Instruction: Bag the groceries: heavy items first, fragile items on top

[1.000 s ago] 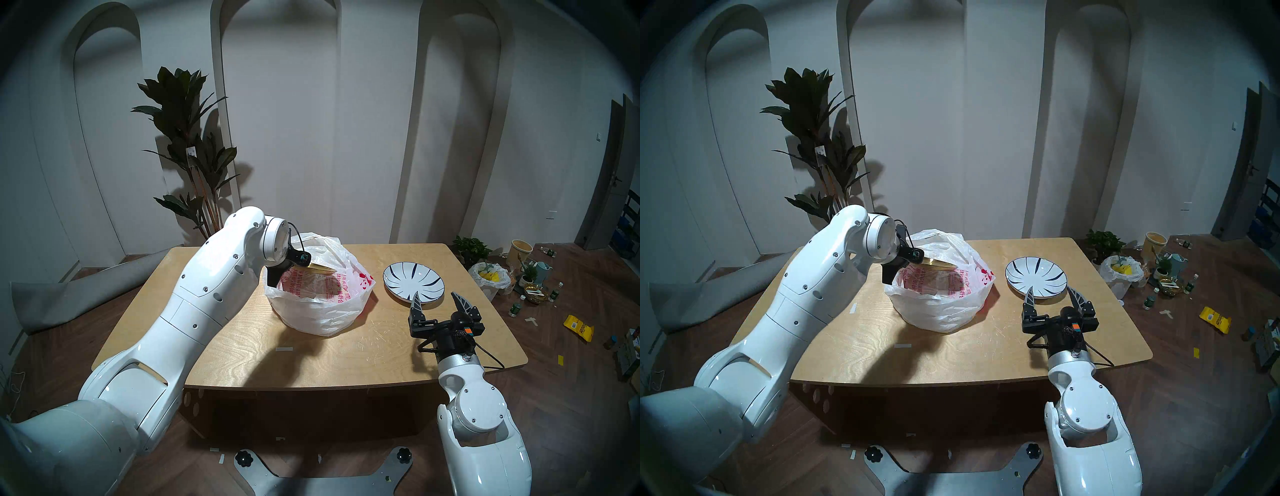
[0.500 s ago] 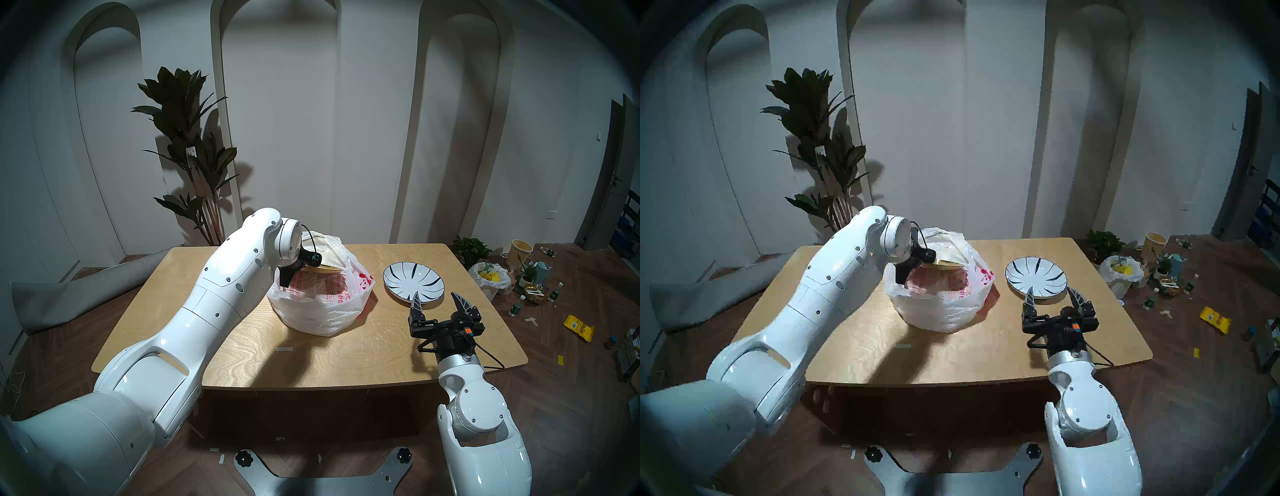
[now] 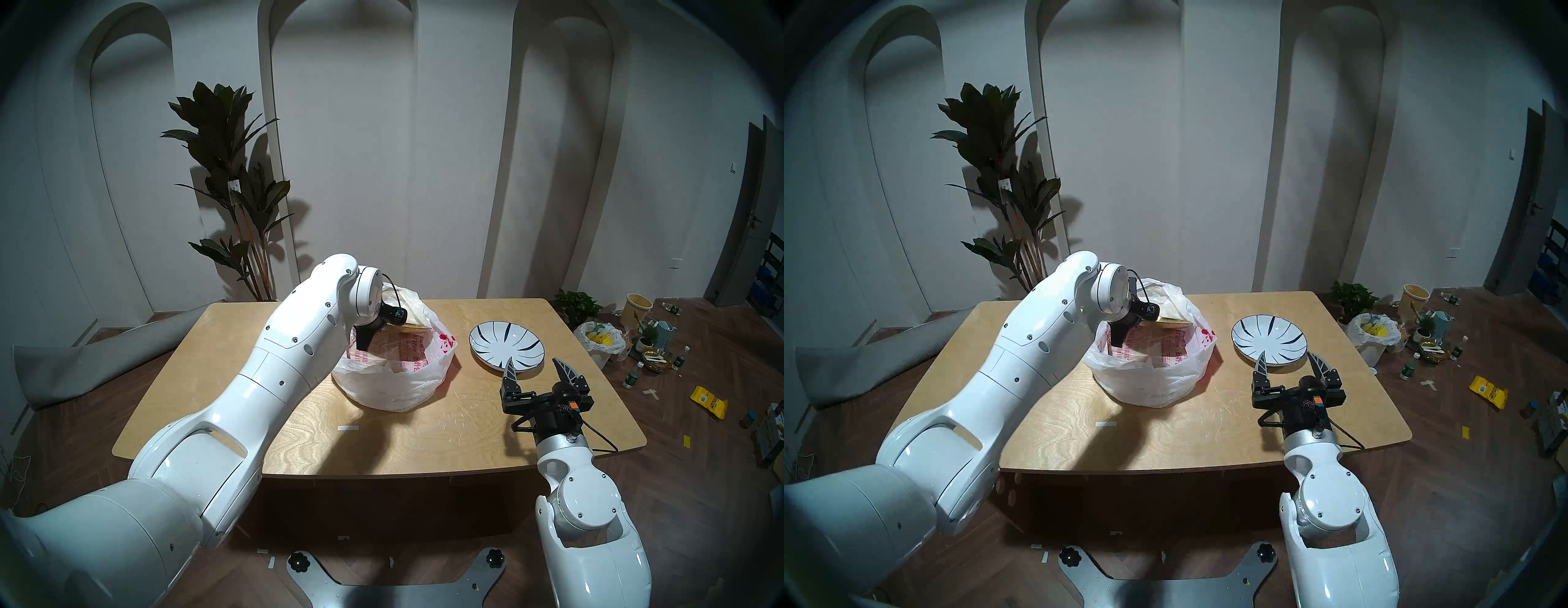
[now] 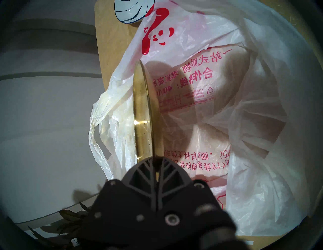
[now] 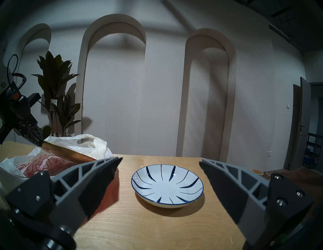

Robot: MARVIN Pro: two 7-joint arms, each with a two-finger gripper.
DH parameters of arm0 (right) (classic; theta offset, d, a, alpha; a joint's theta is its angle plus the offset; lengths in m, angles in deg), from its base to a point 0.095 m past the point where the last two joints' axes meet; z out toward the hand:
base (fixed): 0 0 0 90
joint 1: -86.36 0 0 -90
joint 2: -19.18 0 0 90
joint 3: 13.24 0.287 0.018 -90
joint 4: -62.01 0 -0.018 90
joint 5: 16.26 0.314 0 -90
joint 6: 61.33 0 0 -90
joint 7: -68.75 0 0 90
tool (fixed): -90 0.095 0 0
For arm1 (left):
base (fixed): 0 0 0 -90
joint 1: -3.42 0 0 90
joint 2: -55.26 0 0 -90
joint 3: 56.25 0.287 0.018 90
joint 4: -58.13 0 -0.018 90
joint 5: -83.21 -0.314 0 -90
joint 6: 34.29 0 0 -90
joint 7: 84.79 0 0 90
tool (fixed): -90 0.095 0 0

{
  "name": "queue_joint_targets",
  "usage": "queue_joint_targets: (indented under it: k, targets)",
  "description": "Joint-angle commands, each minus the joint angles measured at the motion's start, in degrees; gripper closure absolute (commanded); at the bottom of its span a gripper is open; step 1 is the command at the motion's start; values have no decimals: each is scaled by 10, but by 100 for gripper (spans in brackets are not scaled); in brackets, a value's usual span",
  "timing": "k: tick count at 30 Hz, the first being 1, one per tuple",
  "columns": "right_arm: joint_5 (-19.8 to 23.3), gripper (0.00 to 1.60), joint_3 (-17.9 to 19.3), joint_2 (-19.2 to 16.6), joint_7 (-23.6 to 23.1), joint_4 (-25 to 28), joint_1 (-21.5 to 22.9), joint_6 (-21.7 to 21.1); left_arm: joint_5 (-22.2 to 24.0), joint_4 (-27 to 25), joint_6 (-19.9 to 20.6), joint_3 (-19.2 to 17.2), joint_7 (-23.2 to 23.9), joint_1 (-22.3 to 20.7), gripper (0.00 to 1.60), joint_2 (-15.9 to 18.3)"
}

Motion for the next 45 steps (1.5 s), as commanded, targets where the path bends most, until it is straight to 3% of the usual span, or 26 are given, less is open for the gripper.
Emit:
queue_joint_targets:
  k: [1, 11, 20, 21, 22, 32, 45]
  targets:
    - [1, 0, 0, -1, -2, 15, 1, 2, 6, 2, 9, -7, -27, 5, 160, -14]
    - [1, 0, 0, -1, -2, 15, 1, 2, 20, 18, 13, -7, -40, 9, 160, -26]
    - [1, 0, 0, -1, -2, 15, 1, 2, 27, 19, 25, -5, -12, 6, 160, -27]
    - [1, 0, 0, -1, -2, 15, 1, 2, 22, 20, 32, -3, -6, 4, 92, -26]
    - [1, 0, 0, -1, -2, 15, 1, 2, 20, 20, 32, -2, -3, 3, 3, -23]
    - [1, 0, 0, 0, -2, 15, 1, 2, 7, 1, 46, -6, 13, 10, 0, -3]
    - [0, 0, 0, 0, -1, 10, 4, 3, 37, -112, 89, -105, 58, -4, 0, 47]
